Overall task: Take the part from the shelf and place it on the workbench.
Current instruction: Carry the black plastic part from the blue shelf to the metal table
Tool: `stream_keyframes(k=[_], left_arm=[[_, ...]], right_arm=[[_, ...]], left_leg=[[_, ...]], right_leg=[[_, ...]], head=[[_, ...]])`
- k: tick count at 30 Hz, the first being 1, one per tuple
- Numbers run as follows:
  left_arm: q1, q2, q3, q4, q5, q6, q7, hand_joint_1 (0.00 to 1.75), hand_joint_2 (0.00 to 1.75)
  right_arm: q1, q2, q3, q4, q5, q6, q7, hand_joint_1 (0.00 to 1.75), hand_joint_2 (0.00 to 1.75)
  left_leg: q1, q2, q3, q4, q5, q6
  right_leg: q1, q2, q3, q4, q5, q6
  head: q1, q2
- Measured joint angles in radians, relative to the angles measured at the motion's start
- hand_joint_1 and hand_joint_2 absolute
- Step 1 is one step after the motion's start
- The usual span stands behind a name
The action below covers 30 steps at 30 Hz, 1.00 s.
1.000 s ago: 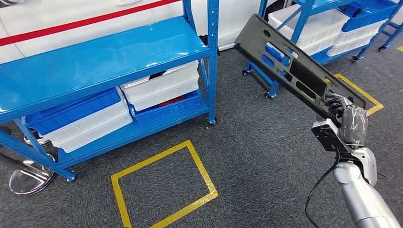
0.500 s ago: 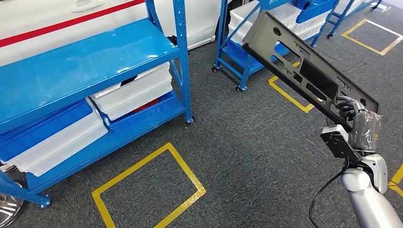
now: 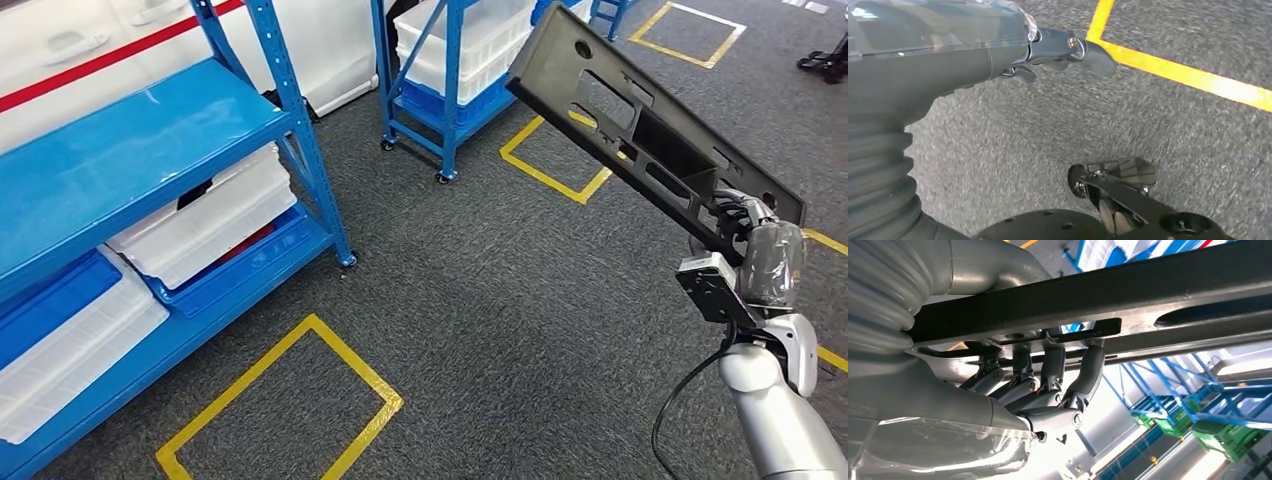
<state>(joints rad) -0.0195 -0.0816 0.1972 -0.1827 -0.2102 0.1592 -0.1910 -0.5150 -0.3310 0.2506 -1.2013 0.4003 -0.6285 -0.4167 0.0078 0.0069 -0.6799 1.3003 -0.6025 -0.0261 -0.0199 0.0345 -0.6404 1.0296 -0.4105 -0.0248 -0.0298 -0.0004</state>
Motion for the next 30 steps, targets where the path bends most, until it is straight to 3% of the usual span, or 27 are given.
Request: stream_keyframes(k=[2, 4, 6, 8, 10, 12, 14, 15, 16, 17, 19, 20, 21, 23, 24, 26, 28, 29, 30], left_arm=[[0.001, 0.0, 0.0, 0.0, 0.003, 0.001, -0.004, 0.0, 1.75], [0.004, 0.001, 0.001, 0.0, 0.006, 0.0, -0.008, 0.0, 1.75], [0.004, 0.003, 0.002, 0.0, 0.007, -0.002, -0.01, 0.0, 1.75], [0.003, 0.003, 0.002, 0.0, 0.004, -0.005, -0.008, 0.0, 1.75], [0.006, 0.002, 0.002, 0.0, 0.001, -0.007, -0.001, 0.0, 1.75], [0.012, 0.002, 0.003, 0.0, -0.001, -0.007, 0.01, 0.0, 1.75], [0.019, 0.002, 0.003, 0.0, -0.002, -0.005, 0.02, 0.0, 1.75], [0.021, 0.002, 0.003, 0.001, -0.001, -0.002, 0.023, 0.0, 1.75], [0.022, 0.0, 0.003, 0.001, 0.0, 0.0, 0.024, 0.0, 1.75], [0.022, -0.001, 0.003, 0.001, 0.003, 0.002, 0.023, 0.0, 1.75], [0.022, -0.004, 0.005, 0.001, 0.008, 0.007, 0.016, 0.0, 1.75], [0.022, -0.004, 0.007, 0.001, 0.011, 0.01, 0.009, 0.0, 1.75], [0.021, -0.005, 0.009, 0.001, 0.014, 0.012, 0.001, 0.0, 1.75], [0.019, -0.005, 0.012, 0.001, 0.016, 0.012, -0.015, 0.0, 1.75], [0.017, -0.005, 0.013, 0.001, 0.015, 0.011, -0.021, 0.0, 1.75], [0.017, -0.005, 0.014, 0.001, 0.01, 0.009, -0.032, 0.0, 1.75], [0.019, -0.005, 0.014, 0.001, 0.008, 0.008, -0.038, 0.0, 1.75], [0.018, -0.004, 0.014, 0.001, 0.005, 0.008, -0.04, 0.0, 1.75], [0.018, -0.003, 0.014, 0.001, 0.002, 0.006, -0.042, 0.0, 1.75]], right_arm=[[-0.013, 0.007, 0.002, 0.009, -0.001, -0.001, -0.003, 1.75, 1.75], [-0.029, 0.01, 0.002, 0.012, -0.004, -0.002, -0.004, 1.75, 1.75], [-0.039, 0.011, 0.002, 0.01, -0.008, -0.006, -0.002, 1.75, 1.75], [-0.034, 0.006, 0.0, 0.001, -0.012, -0.009, 0.002, 1.75, 1.75], [-0.024, -0.005, -0.004, -0.015, -0.008, -0.013, 0.008, 1.75, 1.75], [-0.014, -0.011, -0.007, -0.034, 0.008, -0.018, 0.02, 1.75, 1.75], [0.001, -0.012, -0.007, -0.051, 0.03, -0.019, 0.035, 1.75, 1.75], [0.011, -0.012, -0.007, -0.06, 0.042, -0.017, 0.043, 1.75, 1.75], [0.019, -0.014, -0.007, -0.068, 0.054, -0.014, 0.052, 1.75, 1.75], [0.025, -0.016, -0.007, -0.078, 0.067, -0.011, 0.061, 1.75, 1.75], [0.03, -0.021, -0.007, -0.101, 0.091, -0.005, 0.074, 1.75, 1.75], [0.034, -0.024, -0.007, -0.114, 0.1, -0.003, 0.078, 1.75, 1.75], [0.041, -0.027, -0.008, -0.127, 0.108, -0.003, 0.08, 1.75, 1.75], [0.063, -0.038, -0.011, -0.15, 0.118, -0.005, 0.082, 1.75, 1.75], [0.076, -0.046, -0.015, -0.161, 0.117, -0.007, 0.079, 1.75, 1.75], [0.094, -0.065, -0.024, -0.179, 0.096, -0.009, 0.067, 1.75, 1.75], [0.101, -0.081, -0.032, -0.192, 0.065, -0.009, 0.055, 1.75, 1.75], [0.102, -0.086, -0.033, -0.195, 0.053, -0.006, 0.051, 1.75, 1.75], [0.101, -0.09, -0.033, -0.196, 0.047, -0.002, 0.049, 1.75, 1.75]], left_leg=[[0.0, -0.012, 0.04, -0.088, 0.062, 0.009], [0.001, -0.054, 0.099, -0.222, 0.118, 0.021], [-0.001, -0.077, 0.124, -0.28, 0.131, 0.028], [-0.002, -0.059, 0.129, -0.29, 0.138, 0.035], [0.001, -0.036, 0.136, -0.311, 0.152, 0.047], [0.0, -0.01, 0.138, -0.323, 0.16, 0.055], [-0.003, 0.017, 0.136, -0.323, 0.159, 0.057], [-0.004, 0.03, 0.135, -0.321, 0.158, 0.056], [-0.004, 0.043, 0.135, -0.319, 0.156, 0.055], [-0.004, 0.055, 0.134, -0.315, 0.153, 0.052], [-0.008, 0.077, 0.134, -0.304, 0.143, 0.043], [-0.01, 0.086, 0.134, -0.299, 0.137, 0.037], [-0.012, 0.095, 0.136, -0.297, 0.133, 0.031], [-0.014, 0.113, 0.14, -0.296, 0.128, 0.02], [-0.012, 0.108, 0.14, -0.291, 0.122, 0.015], [-0.006, 0.064, 0.118, -0.236, 0.08, 0.006], [-0.002, 0.015, 0.062, -0.105, 0.01, 0.003], [-0.002, 0.006, 0.033, -0.04, -0.014, 0.002], [-0.002, 0.002, 0.017, -0.003, -0.02, 0.002]], right_leg=[[0.002, 0.027, 0.0, 0.002, 0.002, 0.002], [0.002, 0.051, -0.002, 0.004, 0.005, 0.008], [-0.001, 0.072, -0.008, 0.003, 0.012, 0.02], [-0.005, 0.09, -0.012, -0.004, 0.019, 0.035], [-0.002, 0.058, -0.026, 0.018, 0.002, 0.044], [0.0, 0.002, -0.073, 0.116, -0.057, 0.049], [-0.004, -0.021, -0.126, 0.234, -0.108, 0.056], [-0.006, -0.026, -0.134, 0.257, -0.11, 0.059], [-0.008, -0.031, -0.122, 0.241, -0.096, 0.061], [-0.009, -0.042, -0.09, 0.188, -0.069, 0.063], [-0.007, -0.087, -0.016, 0.058, -0.028, 0.058], [-0.003, -0.103, 0.006, 0.019, -0.02, 0.051], [0.001, -0.109, 0.013, 0.004, -0.021, 0.042], [0.005, -0.087, 0.011, 0.004, -0.019, 0.028], [0.003, -0.077, 0.011, 0.001, -0.017, 0.022], [-0.001, -0.058, 0.011, -0.003, -0.013, 0.008], [-0.001, -0.037, 0.007, -0.004, -0.01, -0.001], [0.001, -0.023, 0.006, -0.003, -0.009, -0.003], [0.002, -0.009, 0.005, -0.003, -0.008, -0.003]], head=[[0.0, 0.0], [0.0, 0.0], [0.0, 0.0], [0.0, 0.0], [0.0, 0.0], [0.001, 0.0], [0.001, 0.0], [0.001, 0.0], [0.001, 0.0], [0.001, 0.0], [0.001, 0.0], [0.001, 0.0], [0.001, 0.0], [0.001, 0.0], [0.001, 0.0], [0.001, 0.0], [0.001, 0.0], [0.0, 0.0], [0.0, 0.0]])
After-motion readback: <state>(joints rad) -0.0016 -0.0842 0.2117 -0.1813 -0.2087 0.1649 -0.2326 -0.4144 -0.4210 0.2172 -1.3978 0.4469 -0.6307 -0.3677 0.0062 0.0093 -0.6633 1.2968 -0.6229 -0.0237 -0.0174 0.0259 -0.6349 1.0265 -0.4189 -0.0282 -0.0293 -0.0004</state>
